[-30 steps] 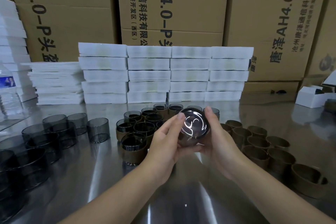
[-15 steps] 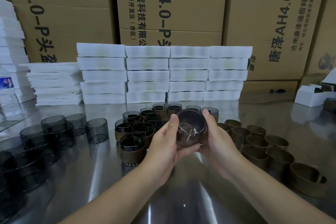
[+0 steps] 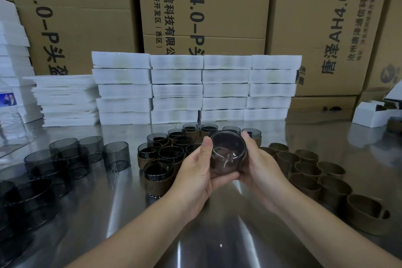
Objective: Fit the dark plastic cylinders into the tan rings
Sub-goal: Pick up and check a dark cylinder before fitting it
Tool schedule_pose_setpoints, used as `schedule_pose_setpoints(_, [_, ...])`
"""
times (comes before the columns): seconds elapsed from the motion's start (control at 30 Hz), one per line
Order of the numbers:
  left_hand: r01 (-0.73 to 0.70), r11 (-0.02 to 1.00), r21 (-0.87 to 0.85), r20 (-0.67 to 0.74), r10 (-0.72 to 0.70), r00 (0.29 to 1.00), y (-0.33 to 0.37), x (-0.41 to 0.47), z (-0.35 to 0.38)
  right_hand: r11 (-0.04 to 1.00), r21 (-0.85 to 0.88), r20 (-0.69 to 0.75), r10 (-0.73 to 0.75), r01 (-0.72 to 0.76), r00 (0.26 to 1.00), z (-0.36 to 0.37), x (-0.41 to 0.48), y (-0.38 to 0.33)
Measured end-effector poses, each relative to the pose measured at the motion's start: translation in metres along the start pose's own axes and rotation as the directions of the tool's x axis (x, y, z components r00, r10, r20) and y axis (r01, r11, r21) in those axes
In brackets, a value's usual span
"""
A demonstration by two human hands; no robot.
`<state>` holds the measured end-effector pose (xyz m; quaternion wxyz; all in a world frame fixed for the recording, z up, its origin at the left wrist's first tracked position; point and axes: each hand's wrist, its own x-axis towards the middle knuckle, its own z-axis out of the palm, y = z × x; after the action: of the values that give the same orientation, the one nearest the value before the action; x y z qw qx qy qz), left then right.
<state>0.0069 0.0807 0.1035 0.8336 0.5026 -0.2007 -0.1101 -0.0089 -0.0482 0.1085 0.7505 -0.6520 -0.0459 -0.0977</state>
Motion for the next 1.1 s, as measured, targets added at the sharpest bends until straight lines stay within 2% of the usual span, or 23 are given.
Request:
schedule_pose_setpoints(0.4, [-0.022, 0.999, -0.043, 0.000, 0.022, 1.000, 0.000, 0.000, 0.001, 1.000, -0.009, 0.013, 0.024, -0.024, 1.000, 0.000, 0.000, -0.003])
schedule_pose_setpoints(0.57, [-0.072, 0.996, -0.049, -0.139, 0.065, 0.988, 0.004, 0.001, -0.001, 0.974, -0.176, -0.021, -0.147, 0.141, 0.989, -0.008, 0.000, -0.009])
schedule_pose_setpoints(0.73, [0.080, 0.989, 0.123, -0.171, -0.058, 0.984, -0.003, 0.000, 0.000, 0.951, -0.186, 0.031, -0.245, 0.246, 0.969, -0.012, 0.002, -0.012])
schedule_pose_setpoints(0.8, [0.172, 0.976, 0.131, -0.145, -0.153, 0.978, -0.005, -0.003, 0.003, 0.922, -0.272, 0.017, -0.282, 0.276, 0.959, -0.013, 0.004, -0.011])
schedule_pose_setpoints(0.87, [0.273, 0.946, 0.173, -0.094, -0.260, 0.961, -0.005, -0.005, 0.004, 0.845, -0.433, 0.014, -0.340, 0.313, 0.940, -0.017, 0.005, -0.008])
schedule_pose_setpoints(0.9, [0.314, 0.926, 0.211, -0.053, -0.309, 0.949, -0.005, -0.006, 0.005, 0.765, -0.552, 0.032, -0.378, 0.331, 0.925, -0.019, 0.005, -0.006])
schedule_pose_setpoints(0.97, [0.353, 0.887, 0.297, 0.027, -0.377, 0.926, -0.007, -0.008, 0.007, 0.525, -0.774, 0.104, -0.446, 0.354, 0.889, -0.023, 0.008, 0.001])
schedule_pose_setpoints(1.03, [0.367, 0.849, 0.381, 0.093, -0.430, 0.898, -0.009, -0.011, 0.009, 0.337, -0.873, 0.181, -0.445, 0.351, 0.877, -0.025, 0.010, 0.007])
schedule_pose_setpoints(1.1, [0.385, 0.790, 0.476, 0.186, -0.519, 0.834, -0.010, -0.014, 0.009, 0.260, -0.907, 0.217, -0.390, 0.333, 0.895, -0.027, 0.013, 0.013])
